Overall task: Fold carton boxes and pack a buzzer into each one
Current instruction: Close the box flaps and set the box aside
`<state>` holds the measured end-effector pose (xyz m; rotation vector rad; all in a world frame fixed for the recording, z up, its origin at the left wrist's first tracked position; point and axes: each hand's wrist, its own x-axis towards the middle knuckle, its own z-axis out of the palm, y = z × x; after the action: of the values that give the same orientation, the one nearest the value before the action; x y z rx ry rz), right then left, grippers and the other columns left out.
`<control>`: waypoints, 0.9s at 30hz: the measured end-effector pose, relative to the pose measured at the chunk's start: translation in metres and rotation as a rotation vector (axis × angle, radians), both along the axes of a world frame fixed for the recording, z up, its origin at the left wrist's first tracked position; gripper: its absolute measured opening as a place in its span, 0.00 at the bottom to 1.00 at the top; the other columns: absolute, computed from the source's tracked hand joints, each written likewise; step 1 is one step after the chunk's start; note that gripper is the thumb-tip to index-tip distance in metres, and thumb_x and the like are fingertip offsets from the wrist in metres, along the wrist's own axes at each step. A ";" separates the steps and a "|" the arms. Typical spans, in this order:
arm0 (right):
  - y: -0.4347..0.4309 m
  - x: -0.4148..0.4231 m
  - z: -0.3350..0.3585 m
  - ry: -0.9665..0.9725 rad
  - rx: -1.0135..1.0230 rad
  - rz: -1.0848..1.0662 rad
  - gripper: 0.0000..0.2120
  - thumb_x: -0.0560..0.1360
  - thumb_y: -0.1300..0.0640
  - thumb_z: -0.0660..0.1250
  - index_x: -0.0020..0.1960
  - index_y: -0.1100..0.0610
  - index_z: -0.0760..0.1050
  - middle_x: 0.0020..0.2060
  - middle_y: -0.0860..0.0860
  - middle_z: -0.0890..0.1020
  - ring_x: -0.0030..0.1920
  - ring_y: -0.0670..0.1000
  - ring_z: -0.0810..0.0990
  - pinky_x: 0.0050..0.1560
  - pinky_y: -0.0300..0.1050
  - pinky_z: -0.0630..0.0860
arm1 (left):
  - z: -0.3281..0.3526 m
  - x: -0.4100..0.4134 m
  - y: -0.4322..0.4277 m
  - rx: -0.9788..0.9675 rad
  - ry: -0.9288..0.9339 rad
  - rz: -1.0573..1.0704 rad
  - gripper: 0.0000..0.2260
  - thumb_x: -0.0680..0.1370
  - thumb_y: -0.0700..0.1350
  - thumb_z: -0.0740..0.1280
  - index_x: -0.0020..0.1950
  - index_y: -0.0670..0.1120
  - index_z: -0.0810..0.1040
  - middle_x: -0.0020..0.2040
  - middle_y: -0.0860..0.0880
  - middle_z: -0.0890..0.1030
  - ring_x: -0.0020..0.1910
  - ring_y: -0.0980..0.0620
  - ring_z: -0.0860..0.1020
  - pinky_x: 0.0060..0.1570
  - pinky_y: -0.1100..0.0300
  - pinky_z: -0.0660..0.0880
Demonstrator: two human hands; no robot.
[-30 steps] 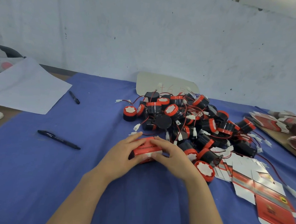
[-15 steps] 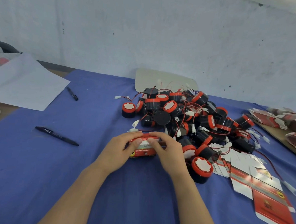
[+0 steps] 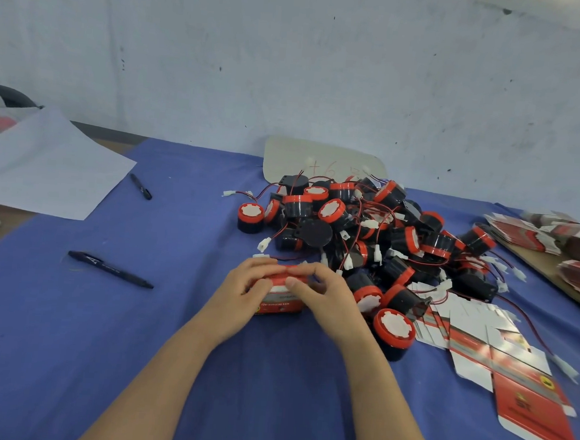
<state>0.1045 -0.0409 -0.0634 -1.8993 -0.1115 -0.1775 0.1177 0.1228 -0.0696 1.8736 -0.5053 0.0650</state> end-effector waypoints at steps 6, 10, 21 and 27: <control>0.007 0.000 0.002 0.088 0.044 -0.074 0.05 0.78 0.55 0.65 0.46 0.49 0.78 0.54 0.49 0.79 0.58 0.50 0.76 0.49 0.39 0.74 | -0.007 0.000 -0.004 0.114 0.090 0.040 0.21 0.84 0.41 0.52 0.76 0.54 0.57 0.78 0.55 0.48 0.76 0.56 0.49 0.71 0.63 0.53; 0.015 0.002 -0.010 0.199 0.214 -0.128 0.12 0.79 0.58 0.63 0.61 0.50 0.69 0.53 0.45 0.77 0.52 0.45 0.77 0.47 0.36 0.73 | -0.004 -0.003 -0.006 0.003 0.279 0.076 0.31 0.82 0.42 0.54 0.77 0.58 0.38 0.78 0.53 0.53 0.72 0.54 0.60 0.59 0.65 0.60; 0.027 -0.042 0.029 -0.018 0.624 -0.235 0.08 0.81 0.54 0.61 0.59 0.47 0.73 0.55 0.51 0.81 0.52 0.49 0.81 0.51 0.44 0.79 | 0.038 -0.047 -0.063 -0.571 0.184 0.270 0.18 0.84 0.45 0.55 0.70 0.63 0.61 0.71 0.52 0.68 0.58 0.61 0.74 0.49 0.68 0.72; -0.105 -0.145 0.113 -0.454 0.594 -0.590 0.09 0.80 0.57 0.62 0.59 0.50 0.71 0.42 0.48 0.84 0.38 0.45 0.83 0.37 0.41 0.79 | 0.122 -0.108 -0.197 -0.490 -0.082 -0.138 0.21 0.81 0.43 0.61 0.74 0.49 0.63 0.72 0.45 0.67 0.69 0.49 0.70 0.68 0.49 0.68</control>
<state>-0.0407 -0.1464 0.0492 -1.2263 0.1854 -0.9365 0.0095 -0.0738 0.0525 1.3583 -0.6122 0.1594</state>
